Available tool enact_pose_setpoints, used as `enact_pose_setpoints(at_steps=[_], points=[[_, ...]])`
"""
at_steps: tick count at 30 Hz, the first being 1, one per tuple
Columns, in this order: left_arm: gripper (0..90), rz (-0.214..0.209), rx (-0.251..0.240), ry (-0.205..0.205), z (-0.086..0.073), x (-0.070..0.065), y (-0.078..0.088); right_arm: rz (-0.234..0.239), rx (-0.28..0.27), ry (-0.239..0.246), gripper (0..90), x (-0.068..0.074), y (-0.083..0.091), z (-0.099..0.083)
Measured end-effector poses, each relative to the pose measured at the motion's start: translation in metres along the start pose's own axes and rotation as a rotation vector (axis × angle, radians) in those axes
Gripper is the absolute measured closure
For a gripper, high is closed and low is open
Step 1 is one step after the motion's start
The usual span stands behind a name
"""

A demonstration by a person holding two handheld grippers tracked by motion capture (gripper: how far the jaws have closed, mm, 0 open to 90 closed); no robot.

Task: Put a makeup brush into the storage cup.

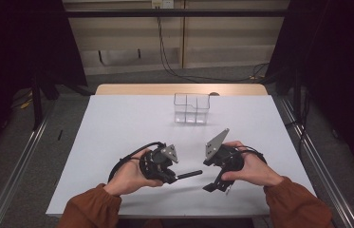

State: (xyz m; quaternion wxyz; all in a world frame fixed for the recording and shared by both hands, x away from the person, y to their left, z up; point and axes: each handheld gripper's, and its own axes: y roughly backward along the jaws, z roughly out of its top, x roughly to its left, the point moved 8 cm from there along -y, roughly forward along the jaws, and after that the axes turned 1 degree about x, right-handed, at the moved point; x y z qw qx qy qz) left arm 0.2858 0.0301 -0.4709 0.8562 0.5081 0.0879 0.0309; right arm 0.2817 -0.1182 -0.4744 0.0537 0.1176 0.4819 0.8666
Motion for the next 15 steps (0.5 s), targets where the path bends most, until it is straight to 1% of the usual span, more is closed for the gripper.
enact_pose_setpoints(at_steps=[1,3,4,7,10,11,14,15], points=[[77.2,0.0,0.001,0.001,0.0,0.0,0.0,-0.005,0.007,0.0,9.7,0.0,-0.001,0.001],[77.2,0.001,0.001,0.0,0.0,0.0,0.0,0.014,0.027,0.01,7.4,0.001,-0.003,0.001],[77.2,-0.001,0.003,-0.002,0.0,0.0,0.0,0.017,0.036,0.01,7.6,0.001,-0.005,0.001],[77.2,-0.003,0.004,-0.006,0.0,0.0,0.0,0.014,0.048,0.0,5.1,0.0,-0.008,0.003],[77.2,-0.004,0.007,-0.001,0.0,-0.001,0.0,-0.008,0.046,0.018,8.4,-0.001,-0.009,0.005],[77.2,-0.001,0.007,-0.003,0.0,-0.001,-0.001,-0.006,0.049,0.023,9.1,-0.001,-0.009,0.006],[77.2,-0.001,0.006,-0.005,0.001,-0.001,-0.001,0.01,0.061,0.029,18.7,0.0,-0.01,0.006],[77.2,-0.003,0.006,-0.004,0.002,-0.002,-0.001,0.009,0.064,0.034,20.8,0.0,-0.011,0.006]])
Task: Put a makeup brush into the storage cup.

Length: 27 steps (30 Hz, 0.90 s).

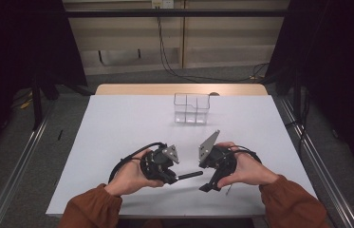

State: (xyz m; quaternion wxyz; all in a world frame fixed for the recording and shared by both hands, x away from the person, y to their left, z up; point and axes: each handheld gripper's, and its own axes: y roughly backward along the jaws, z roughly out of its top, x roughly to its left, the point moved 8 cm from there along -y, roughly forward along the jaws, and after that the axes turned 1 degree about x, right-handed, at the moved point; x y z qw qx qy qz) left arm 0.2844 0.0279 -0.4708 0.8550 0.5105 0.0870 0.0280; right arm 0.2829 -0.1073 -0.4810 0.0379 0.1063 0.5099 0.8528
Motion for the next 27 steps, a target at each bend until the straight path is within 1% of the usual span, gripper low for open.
enact_pose_setpoints(at_steps=[2,3,4,6,7,8,9,10,11,13,16,18,19,20,21,24,25,27], points=[[77.2,0.005,-0.001,0.002,0.0,0.0,0.0,-0.005,0.007,-0.001,26.1,-0.001,-0.002,0.0],[77.2,0.008,-0.001,0.002,0.001,0.0,0.0,-0.018,0.003,-0.005,29.8,-0.002,-0.002,0.001],[77.2,0.009,0.0,0.002,0.001,0.0,0.0,-0.01,-0.004,0.001,33.6,-0.002,-0.003,0.002],[77.2,0.008,0.0,0.004,0.001,0.0,0.0,-0.009,-0.007,0.004,34.5,-0.002,-0.003,0.003],[77.2,0.008,0.001,0.003,0.001,0.0,0.0,-0.023,-0.01,0.016,37.1,-0.004,-0.004,0.004],[77.2,0.01,0.001,0.003,0.001,0.0,-0.001,-0.007,-0.005,0.007,39.3,-0.001,-0.004,0.004],[77.2,0.009,0.002,0.002,0.001,0.0,-0.001,-0.003,-0.003,0.008,39.3,-0.001,-0.004,0.004],[77.3,0.007,0.004,0.003,0.001,0.0,-0.002,-0.005,0.0,0.019,40.2,-0.001,-0.005,0.005],[77.2,0.005,0.007,0.002,0.001,0.0,-0.002,0.005,0.008,0.03,42.4,0.0,-0.007,0.005],[77.2,0.006,0.007,-0.003,0.001,-0.001,-0.003,0.007,0.023,0.034,43.1,0.002,-0.009,0.006],[77.2,0.009,0.009,-0.01,0.001,-0.001,-0.003,-0.004,0.033,0.043,45.8,0.002,-0.013,0.009],[77.2,0.011,0.008,-0.013,0.001,-0.001,-0.002,-0.013,0.043,0.046,45.4,0.002,-0.015,0.01],[77.3,0.012,0.005,-0.013,0.001,-0.001,-0.001,-0.028,0.048,0.047,47.1,0.001,-0.015,0.01],[77.2,0.013,0.001,-0.009,0.001,-0.001,-0.001,-0.028,0.049,0.049,48.2,0.001,-0.015,0.011],[77.2,0.012,0.009,-0.014,0.001,-0.001,-0.002,-0.024,0.048,0.051,49.7,0.001,-0.015,0.011],[77.2,0.007,0.011,-0.015,0.0,-0.002,-0.005,-0.025,0.045,0.053,55.9,0.001,-0.015,0.013],[77.3,0.006,0.013,-0.017,0.0,-0.002,-0.006,-0.025,0.047,0.061,60.1,0.001,-0.016,0.013],[77.2,0.007,0.017,-0.024,0.0,-0.003,-0.006,-0.018,0.048,0.065,63.3,0.002,-0.016,0.013]])
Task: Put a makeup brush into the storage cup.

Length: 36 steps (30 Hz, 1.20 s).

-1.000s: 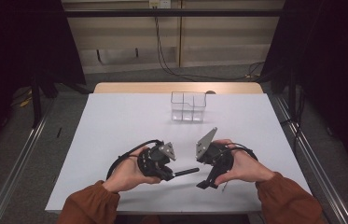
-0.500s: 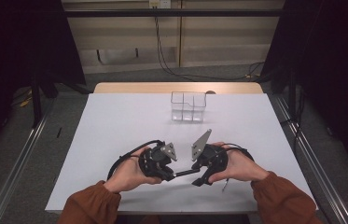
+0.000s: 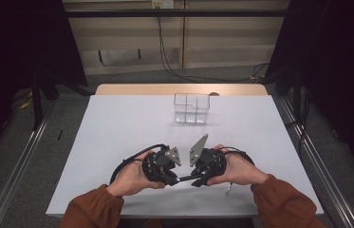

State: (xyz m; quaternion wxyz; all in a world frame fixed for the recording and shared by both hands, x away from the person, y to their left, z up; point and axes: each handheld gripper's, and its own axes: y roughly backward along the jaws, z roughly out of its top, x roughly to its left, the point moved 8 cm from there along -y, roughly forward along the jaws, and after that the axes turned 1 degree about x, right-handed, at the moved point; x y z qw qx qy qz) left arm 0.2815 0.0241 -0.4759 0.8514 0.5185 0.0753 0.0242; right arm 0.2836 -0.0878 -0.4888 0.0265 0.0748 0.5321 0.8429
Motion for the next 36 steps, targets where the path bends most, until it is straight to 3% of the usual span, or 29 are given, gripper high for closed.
enact_pose_setpoints(at_steps=[7,11,14,26,31,36], points=[[77.3,-0.013,0.002,-0.021,0.001,-0.005,-0.002,0.02,-0.004,0.016,76.3,0.002,-0.002,-0.004],[77.2,-0.017,0.0,-0.032,0.001,-0.006,-0.003,0.042,-0.018,0.046,78.4,0.004,-0.003,-0.005],[77.0,-0.02,-0.004,-0.039,0.001,-0.005,-0.003,0.06,-0.025,0.04,79.2,0.004,-0.004,-0.006],[74.9,-0.027,-0.053,0.007,0.001,0.0,-0.002,0.063,-0.043,0.031,79.7,0.002,-0.003,-0.007],[66.2,-0.019,-0.1,0.01,0.004,0.001,-0.001,0.067,-0.046,0.018,79.7,0.001,-0.003,-0.009],[59.6,0.005,-0.111,0.022,0.005,0.005,-0.002,0.049,-0.054,0.002,79.7,-0.001,-0.002,-0.011]])
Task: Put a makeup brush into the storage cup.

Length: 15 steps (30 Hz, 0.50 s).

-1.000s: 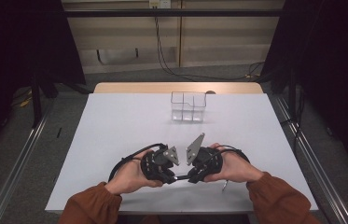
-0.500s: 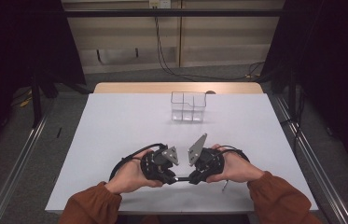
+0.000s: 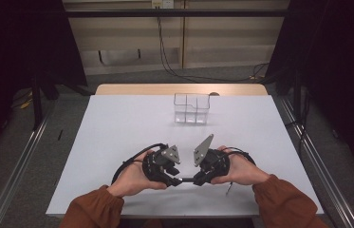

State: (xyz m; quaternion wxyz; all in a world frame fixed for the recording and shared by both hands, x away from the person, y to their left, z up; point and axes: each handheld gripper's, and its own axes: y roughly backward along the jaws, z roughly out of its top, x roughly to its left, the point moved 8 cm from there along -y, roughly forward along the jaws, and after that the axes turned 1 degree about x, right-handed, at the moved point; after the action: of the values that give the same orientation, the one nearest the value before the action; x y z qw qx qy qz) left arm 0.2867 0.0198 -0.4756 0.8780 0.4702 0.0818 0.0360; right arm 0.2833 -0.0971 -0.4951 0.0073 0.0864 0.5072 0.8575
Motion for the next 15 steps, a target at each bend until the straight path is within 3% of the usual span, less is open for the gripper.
enact_pose_setpoints(at_steps=[12,15], points=[[28.3,0.081,-0.154,0.107,0.005,0.013,0.013,-0.031,-0.023,-0.053,79.6,-0.003,0.01,-0.011],[21.2,0.109,-0.162,0.127,0.005,0.016,0.016,-0.047,-0.023,-0.064,79.7,-0.004,0.012,-0.013]])
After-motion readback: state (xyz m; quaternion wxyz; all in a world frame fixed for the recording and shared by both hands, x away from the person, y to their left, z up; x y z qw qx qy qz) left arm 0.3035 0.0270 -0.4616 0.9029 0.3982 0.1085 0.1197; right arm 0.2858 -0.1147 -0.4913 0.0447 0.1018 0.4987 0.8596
